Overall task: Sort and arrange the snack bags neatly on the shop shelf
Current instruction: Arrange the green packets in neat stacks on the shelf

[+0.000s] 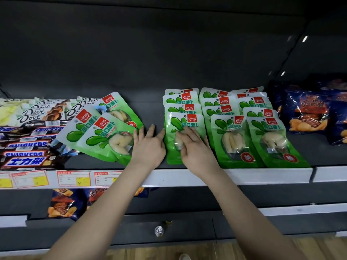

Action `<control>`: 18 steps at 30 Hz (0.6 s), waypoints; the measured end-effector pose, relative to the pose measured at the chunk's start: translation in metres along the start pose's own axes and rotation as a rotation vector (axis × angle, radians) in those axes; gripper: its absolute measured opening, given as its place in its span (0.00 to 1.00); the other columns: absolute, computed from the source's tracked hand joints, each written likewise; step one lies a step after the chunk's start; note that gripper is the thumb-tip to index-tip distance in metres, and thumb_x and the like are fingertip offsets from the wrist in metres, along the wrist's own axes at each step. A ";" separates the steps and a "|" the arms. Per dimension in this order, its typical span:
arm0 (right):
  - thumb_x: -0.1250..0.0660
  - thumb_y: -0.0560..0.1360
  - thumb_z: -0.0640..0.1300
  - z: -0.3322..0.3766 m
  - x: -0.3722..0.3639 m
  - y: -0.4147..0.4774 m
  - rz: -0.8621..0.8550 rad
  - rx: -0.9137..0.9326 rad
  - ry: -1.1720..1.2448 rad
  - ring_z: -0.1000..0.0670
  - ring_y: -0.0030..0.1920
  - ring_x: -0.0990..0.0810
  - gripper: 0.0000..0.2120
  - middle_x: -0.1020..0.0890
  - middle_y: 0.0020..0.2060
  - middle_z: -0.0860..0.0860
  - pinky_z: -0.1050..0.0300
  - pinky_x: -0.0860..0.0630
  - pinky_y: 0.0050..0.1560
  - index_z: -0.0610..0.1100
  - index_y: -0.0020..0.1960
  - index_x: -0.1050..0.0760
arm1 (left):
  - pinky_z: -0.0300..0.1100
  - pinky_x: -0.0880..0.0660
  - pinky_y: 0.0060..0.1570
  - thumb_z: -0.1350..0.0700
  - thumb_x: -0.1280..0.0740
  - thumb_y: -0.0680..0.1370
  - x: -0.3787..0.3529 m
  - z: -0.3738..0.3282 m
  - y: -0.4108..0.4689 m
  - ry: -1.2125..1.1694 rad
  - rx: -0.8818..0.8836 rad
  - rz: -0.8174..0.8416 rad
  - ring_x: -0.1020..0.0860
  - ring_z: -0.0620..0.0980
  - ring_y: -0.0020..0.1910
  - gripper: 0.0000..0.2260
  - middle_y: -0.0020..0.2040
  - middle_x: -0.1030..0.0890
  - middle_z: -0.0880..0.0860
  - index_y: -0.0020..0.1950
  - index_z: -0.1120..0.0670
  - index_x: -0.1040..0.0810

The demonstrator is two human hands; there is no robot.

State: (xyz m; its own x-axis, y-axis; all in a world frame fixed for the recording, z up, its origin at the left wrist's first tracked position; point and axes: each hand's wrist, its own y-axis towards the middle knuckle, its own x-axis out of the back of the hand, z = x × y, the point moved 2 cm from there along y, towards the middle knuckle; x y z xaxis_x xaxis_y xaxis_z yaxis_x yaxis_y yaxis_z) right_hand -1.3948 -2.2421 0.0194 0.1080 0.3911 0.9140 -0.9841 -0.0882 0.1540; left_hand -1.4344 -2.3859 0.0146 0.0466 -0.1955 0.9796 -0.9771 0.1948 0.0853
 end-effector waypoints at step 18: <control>0.48 0.80 0.55 0.004 -0.001 -0.004 -0.025 0.083 -0.074 0.49 0.76 0.55 0.23 0.48 0.77 0.50 0.42 0.62 0.72 0.55 0.75 0.43 | 0.55 0.58 0.72 0.55 0.46 0.79 0.002 -0.002 0.000 -0.076 0.031 -0.066 0.47 0.60 0.75 0.24 0.77 0.43 0.54 0.76 0.49 0.42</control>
State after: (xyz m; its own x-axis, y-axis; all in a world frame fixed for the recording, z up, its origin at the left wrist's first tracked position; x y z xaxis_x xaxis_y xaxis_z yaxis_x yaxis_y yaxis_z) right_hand -1.3907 -2.2463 0.0192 0.1454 0.3253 0.9344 -0.9663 -0.1559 0.2046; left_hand -1.4343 -2.3846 0.0165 0.0962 -0.2800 0.9552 -0.9785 0.1493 0.1423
